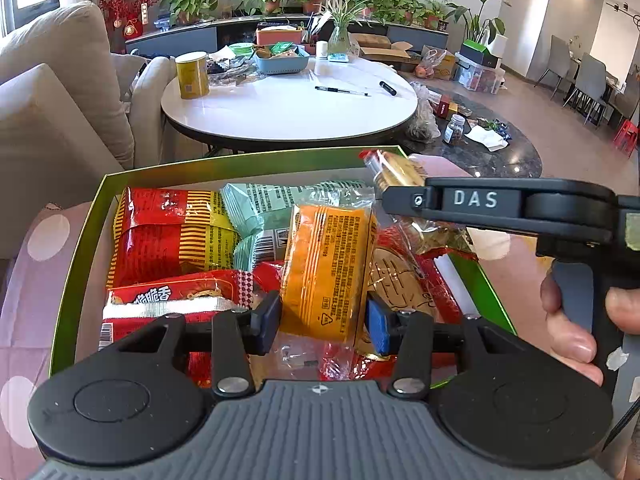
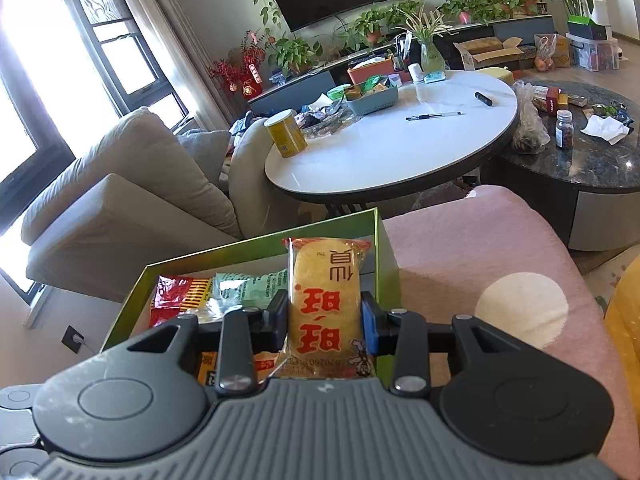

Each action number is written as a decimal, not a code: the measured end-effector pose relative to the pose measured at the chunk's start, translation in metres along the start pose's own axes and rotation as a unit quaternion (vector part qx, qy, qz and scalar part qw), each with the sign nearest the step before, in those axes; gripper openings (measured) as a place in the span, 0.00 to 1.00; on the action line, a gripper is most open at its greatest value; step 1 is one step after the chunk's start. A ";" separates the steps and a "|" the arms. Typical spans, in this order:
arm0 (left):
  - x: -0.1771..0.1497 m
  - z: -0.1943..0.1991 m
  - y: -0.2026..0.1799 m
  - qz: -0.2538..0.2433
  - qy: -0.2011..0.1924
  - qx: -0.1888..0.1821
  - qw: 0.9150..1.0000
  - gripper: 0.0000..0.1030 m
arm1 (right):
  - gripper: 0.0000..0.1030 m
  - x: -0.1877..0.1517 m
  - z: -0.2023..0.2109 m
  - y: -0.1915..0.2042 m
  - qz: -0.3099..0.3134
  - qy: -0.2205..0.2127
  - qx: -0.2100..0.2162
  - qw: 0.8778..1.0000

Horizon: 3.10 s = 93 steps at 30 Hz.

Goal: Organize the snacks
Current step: 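Lower the bread loaf and cake pack into the green box, open both tools, then grasp the brown-and-white bag with the left tool while the right grasps the yellow-green bean bag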

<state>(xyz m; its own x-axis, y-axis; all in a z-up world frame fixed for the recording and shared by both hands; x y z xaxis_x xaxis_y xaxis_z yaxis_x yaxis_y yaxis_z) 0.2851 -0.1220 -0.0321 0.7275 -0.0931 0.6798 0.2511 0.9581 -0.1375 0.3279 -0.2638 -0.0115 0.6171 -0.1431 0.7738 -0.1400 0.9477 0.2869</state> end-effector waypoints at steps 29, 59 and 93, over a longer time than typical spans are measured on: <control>-0.042 0.079 -0.005 -0.028 -0.042 0.018 0.999 0.74 | 0.63 -0.028 0.085 0.020 0.061 -0.035 0.002 0.998; -0.231 0.122 -0.054 -0.143 0.048 -0.081 0.985 0.71 | 0.67 -0.126 0.128 0.028 0.140 0.012 -0.049 0.989; -0.203 0.127 0.003 -0.039 0.004 -0.023 0.999 0.54 | 0.73 -0.155 0.081 0.018 0.184 0.065 -0.094 0.976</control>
<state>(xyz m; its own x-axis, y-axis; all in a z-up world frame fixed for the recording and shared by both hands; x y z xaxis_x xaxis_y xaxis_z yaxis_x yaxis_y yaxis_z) 0.0567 -0.0660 -0.0790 0.7094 -0.1687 0.6843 0.3359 0.9345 -0.1179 0.1669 -0.2481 -0.0808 0.6474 0.2422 0.7227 -0.2327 0.9657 -0.1152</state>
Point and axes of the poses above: each gripper's, at about its wrist camera, not at the fingertips, and z roughly against the way its jaws point, y to its left, x to its top, the point moved 6 cm from there along -z, roughly the way its jaws point, and after that the axes turned 5 degrees about -x, right-handed, at the moved point
